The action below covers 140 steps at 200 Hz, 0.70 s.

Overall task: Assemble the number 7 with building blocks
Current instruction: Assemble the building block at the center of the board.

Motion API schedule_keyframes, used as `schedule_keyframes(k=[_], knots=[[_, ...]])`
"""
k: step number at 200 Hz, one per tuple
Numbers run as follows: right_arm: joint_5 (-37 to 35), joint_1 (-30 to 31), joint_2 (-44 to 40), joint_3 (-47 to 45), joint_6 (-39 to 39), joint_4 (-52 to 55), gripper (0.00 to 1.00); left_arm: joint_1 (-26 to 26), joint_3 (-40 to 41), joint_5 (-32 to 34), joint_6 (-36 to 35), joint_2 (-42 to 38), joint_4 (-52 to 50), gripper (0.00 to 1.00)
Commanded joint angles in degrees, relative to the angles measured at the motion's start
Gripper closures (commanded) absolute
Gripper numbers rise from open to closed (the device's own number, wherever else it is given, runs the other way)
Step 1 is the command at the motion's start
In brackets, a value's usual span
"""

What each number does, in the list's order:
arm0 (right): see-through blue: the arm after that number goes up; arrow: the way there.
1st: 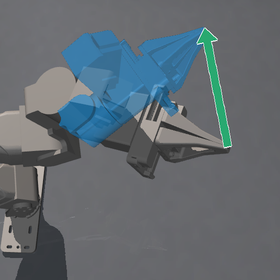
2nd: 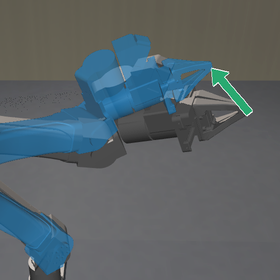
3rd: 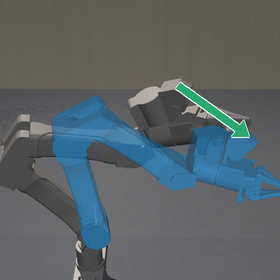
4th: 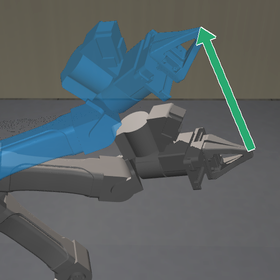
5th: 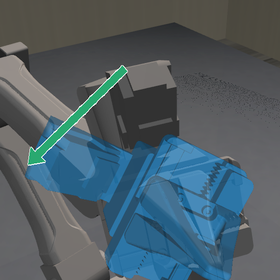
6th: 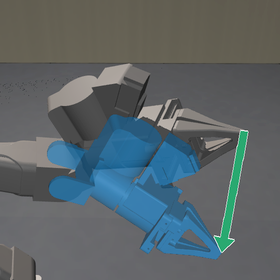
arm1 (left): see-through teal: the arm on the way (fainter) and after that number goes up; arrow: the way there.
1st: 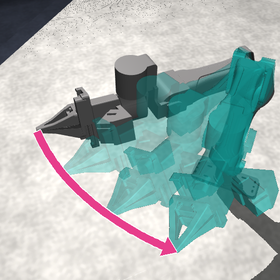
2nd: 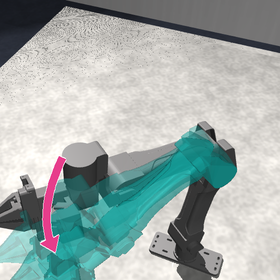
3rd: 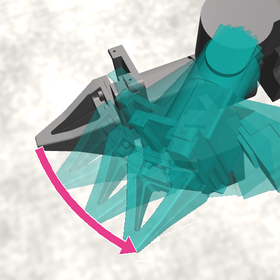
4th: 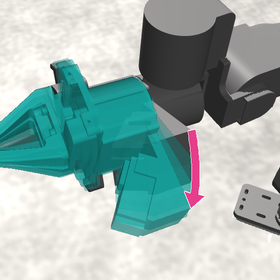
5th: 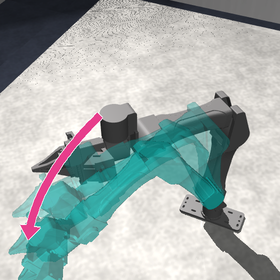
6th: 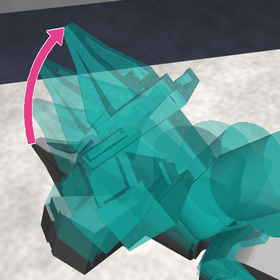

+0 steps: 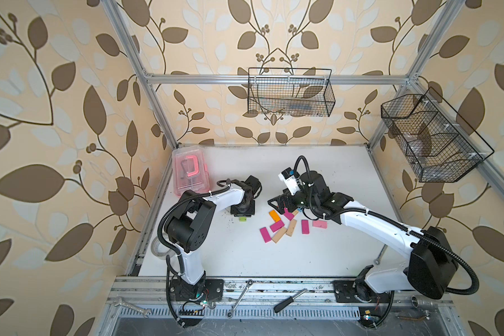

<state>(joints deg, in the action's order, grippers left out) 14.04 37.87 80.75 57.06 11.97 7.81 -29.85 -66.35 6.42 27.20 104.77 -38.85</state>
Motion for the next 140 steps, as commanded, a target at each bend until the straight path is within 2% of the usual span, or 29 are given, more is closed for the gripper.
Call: schedule_keyframes(k=[1,140], knots=[[0.77,0.28,0.60,1.63,-0.28,-0.58,0.01,0.93,-1.35,0.49,-0.73,0.31,-0.37,0.68],[0.99,0.28,0.46,1.91,-0.54,-0.61,0.01,1.80,-1.42,-1.03,-1.45,1.14,0.68,0.65]])
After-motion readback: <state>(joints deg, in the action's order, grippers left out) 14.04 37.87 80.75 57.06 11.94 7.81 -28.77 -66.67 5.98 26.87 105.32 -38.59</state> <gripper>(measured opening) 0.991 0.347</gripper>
